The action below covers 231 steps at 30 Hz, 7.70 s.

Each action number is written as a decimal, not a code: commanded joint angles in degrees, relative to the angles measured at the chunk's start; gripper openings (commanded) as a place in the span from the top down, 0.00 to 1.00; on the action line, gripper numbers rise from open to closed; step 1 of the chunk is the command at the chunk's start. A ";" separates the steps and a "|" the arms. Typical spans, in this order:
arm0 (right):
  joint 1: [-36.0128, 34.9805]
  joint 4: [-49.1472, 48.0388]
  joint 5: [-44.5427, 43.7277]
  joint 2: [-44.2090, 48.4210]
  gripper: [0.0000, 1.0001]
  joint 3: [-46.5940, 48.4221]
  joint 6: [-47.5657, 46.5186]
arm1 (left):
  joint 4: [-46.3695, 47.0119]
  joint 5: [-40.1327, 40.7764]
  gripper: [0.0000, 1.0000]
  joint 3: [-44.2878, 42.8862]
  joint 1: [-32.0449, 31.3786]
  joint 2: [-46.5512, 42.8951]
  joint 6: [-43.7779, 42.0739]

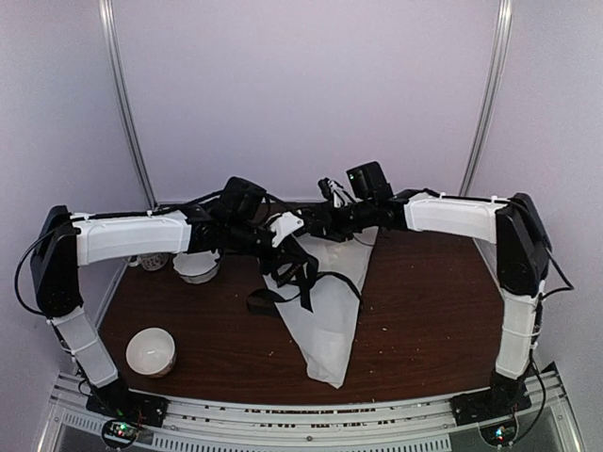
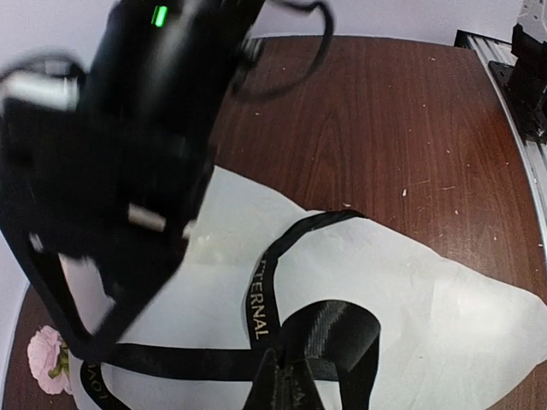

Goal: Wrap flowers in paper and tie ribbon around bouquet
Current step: Cross the ribbon over the folded bouquet, then adjust the ribbon on the folded bouquet.

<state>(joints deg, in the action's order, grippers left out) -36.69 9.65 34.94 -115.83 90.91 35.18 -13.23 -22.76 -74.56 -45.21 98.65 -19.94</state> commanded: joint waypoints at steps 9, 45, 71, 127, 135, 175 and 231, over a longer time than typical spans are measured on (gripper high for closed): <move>1.45 -17.68 10.59 17.45 0.48 -24.13 0.75 | 7.26 4.76 1.00 -5.02 2.35 6.29 12.38; -0.18 -12.73 6.49 11.56 1.00 -19.84 -1.66 | -10.62 8.68 0.39 -14.04 11.54 17.50 19.52; 2.59 -1.76 -2.80 -3.48 1.00 -3.98 1.91 | 23.33 -4.54 1.00 15.16 11.23 -7.85 20.10; 2.02 18.22 -14.31 8.72 1.00 -12.26 -11.75 | 19.77 27.51 0.39 19.03 16.12 -7.47 30.09; 0.83 19.22 -11.36 5.55 1.00 -11.29 -12.20 | 19.62 26.43 0.22 21.68 16.15 -10.23 25.58; 0.83 14.34 -1.74 5.21 1.00 -14.42 -10.34 | -13.34 0.37 0.34 -9.32 -4.57 11.20 -25.68; 0.03 15.68 7.32 6.92 1.00 -20.60 -16.66 | 0.76 -0.78 1.00 -2.54 -5.24 9.82 -14.91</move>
<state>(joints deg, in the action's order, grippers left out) -36.16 22.06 39.31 -110.48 72.07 23.33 -15.84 -17.06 -78.52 -50.72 114.50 -37.82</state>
